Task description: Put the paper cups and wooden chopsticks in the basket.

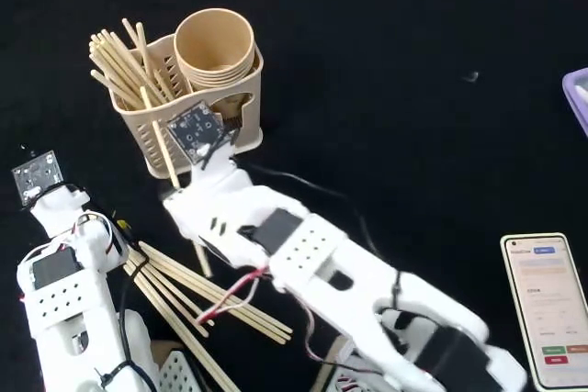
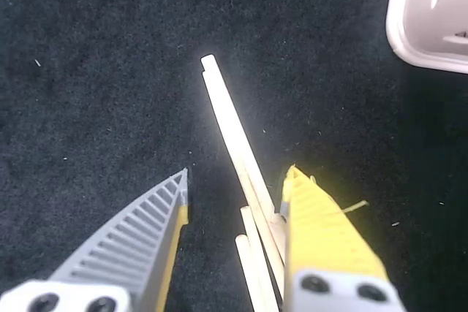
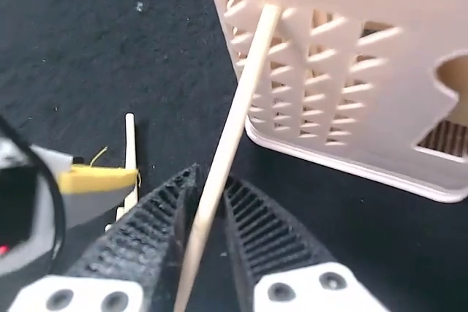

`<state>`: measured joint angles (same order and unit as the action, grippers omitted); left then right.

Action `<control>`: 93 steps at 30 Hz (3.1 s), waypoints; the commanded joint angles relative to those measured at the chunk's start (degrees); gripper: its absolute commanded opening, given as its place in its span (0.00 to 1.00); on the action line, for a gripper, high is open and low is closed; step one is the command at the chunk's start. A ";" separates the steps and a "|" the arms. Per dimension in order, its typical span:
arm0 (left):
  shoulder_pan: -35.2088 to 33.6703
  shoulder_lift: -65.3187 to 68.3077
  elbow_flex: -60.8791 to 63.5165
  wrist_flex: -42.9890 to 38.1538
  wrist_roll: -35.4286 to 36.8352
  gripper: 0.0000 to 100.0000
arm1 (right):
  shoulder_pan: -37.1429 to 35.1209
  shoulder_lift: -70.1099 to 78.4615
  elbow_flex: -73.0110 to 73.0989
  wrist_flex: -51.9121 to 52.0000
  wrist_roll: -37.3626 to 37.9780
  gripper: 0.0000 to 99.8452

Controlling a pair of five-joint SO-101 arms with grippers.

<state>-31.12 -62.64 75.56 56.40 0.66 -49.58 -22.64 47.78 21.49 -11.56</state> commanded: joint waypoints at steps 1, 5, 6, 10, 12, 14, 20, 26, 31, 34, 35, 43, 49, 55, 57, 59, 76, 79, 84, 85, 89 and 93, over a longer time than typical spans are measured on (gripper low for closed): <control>0.66 -0.70 -2.15 -0.88 0.18 0.22 | 2.37 -8.40 2.86 1.85 0.26 0.01; 0.48 -0.70 -2.15 -1.05 0.18 0.22 | 3.69 -12.26 8.84 2.11 4.84 0.01; 0.48 -0.70 -1.89 -1.76 0.18 0.22 | 3.78 -13.23 10.51 2.11 6.15 0.01; 0.48 -0.62 -1.63 -3.25 0.44 0.22 | 3.69 -17.89 15.43 2.11 7.91 0.01; 0.57 -0.62 -1.63 -3.25 0.44 0.22 | 3.52 -20.53 17.10 2.20 8.44 0.01; 0.57 -0.62 -1.63 -3.25 0.44 0.22 | 3.52 -22.99 18.77 2.20 9.14 0.01; 0.66 -0.53 -1.63 -3.25 0.53 0.22 | 3.87 -29.41 22.90 9.23 13.54 0.01; 0.66 -0.53 -1.63 -3.34 0.53 0.22 | 5.63 -37.67 25.71 17.32 17.14 0.01; 0.66 -0.53 -1.63 -3.34 0.53 0.22 | 12.84 -46.64 28.97 23.47 20.92 0.01; 0.66 -0.53 -1.63 -3.34 0.53 0.22 | 16.70 -53.85 31.34 27.52 23.12 0.01; 0.66 -0.53 -1.63 -3.34 0.53 0.22 | 17.58 -56.48 32.04 29.01 24.00 0.01; 0.66 -0.53 -1.63 -3.43 0.53 0.22 | 21.36 -77.41 34.59 42.46 26.37 0.01; 0.75 -0.62 -1.63 -3.43 0.53 0.22 | 21.36 -84.09 37.76 42.64 26.11 0.01; 0.75 -0.62 -1.71 -3.43 0.53 0.22 | 23.21 -80.22 27.03 39.65 22.77 0.21; 0.75 -0.62 -1.71 -3.43 0.53 0.22 | 21.80 -75.65 24.92 36.13 19.96 0.23; 0.75 -0.62 -1.71 -3.43 0.53 0.22 | 17.05 -68.70 24.48 30.33 18.02 0.20; 0.22 -0.62 -1.89 -3.43 0.53 0.22 | -2.73 -2.42 0.13 -10.73 -3.69 0.20; 0.22 -0.62 -1.80 -3.43 0.53 0.22 | -2.81 2.42 -4.44 -10.73 -4.75 0.20; 0.22 -0.62 -1.80 -3.43 0.53 0.22 | -2.81 6.20 -7.08 -10.81 -4.57 0.19; 0.22 -0.62 -1.80 -3.43 0.53 0.22 | -2.73 6.55 -7.08 -10.99 -4.48 0.19; 0.22 -0.62 -1.80 -3.43 0.53 0.22 | -2.37 7.87 -6.73 -10.73 -4.48 0.18; 0.22 -0.62 -1.80 -3.34 0.53 0.22 | -1.23 9.01 -6.64 -11.08 -4.40 0.01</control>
<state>-31.12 -62.64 75.56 53.76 0.66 -51.52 -13.85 44.00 12.26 -15.69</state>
